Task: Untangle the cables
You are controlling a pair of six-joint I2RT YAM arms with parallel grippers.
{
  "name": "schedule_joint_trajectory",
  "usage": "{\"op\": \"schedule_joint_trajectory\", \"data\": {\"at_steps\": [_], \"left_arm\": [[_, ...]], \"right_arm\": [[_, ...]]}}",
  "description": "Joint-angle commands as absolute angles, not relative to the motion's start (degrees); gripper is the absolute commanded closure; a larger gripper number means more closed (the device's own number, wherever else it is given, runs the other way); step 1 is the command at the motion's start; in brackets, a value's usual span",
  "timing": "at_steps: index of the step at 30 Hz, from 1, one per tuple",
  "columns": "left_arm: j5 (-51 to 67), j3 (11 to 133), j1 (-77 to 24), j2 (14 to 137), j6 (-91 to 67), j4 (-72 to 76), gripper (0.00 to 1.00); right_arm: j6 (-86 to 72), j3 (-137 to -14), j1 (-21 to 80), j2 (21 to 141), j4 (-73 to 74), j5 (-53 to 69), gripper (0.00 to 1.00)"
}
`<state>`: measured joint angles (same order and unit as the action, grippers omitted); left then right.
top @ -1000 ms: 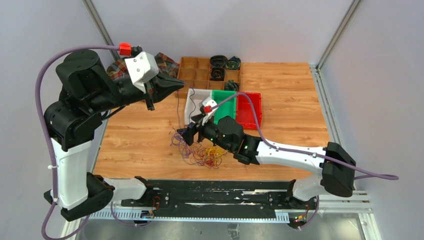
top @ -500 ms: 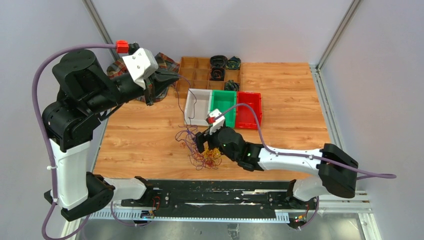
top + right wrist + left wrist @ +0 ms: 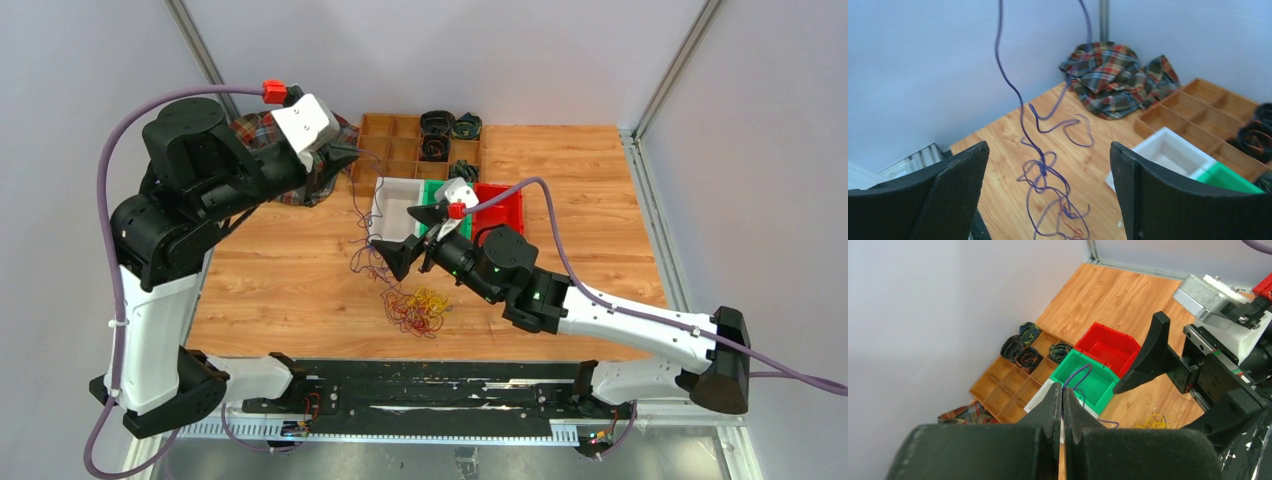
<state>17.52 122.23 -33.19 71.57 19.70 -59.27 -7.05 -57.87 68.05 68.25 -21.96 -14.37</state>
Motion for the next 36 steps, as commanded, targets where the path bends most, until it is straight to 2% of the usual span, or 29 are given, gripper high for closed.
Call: {"op": "schedule_joint_trajectory", "data": {"at_steps": [1, 6, 11, 18, 31, 36], "left_arm": [[19.7, 121.7, -33.5, 69.6, 20.2, -57.9, 1.00], [22.1, 121.8, -33.5, 69.3, 19.7, -57.9, 1.00], [24.0, 123.4, -33.5, 69.2, 18.9, -57.9, 1.00], [24.0, 127.2, -33.5, 69.8, 18.4, -57.8, 1.00], [19.9, 134.5, -33.5, 72.2, 19.8, -57.7, 1.00], [12.7, 137.5, -33.5, 73.5, 21.7, -56.4, 1.00]], "right_arm": [[-6.8, -62.6, 69.2, 71.3, -20.9, -6.4, 0.10], [-7.5, -65.4, 69.2, 75.2, -22.1, -5.9, 0.11], [-7.1, -66.5, 69.1, 78.5, -22.7, -8.3, 0.17], [-9.0, -60.8, 68.6, 82.1, -25.6, -12.6, 0.36], [-15.8, -42.9, 67.3, 82.4, -30.2, -20.1, 0.58], [-18.9, -36.7, 66.9, 80.3, -30.4, -22.1, 0.79]]}}
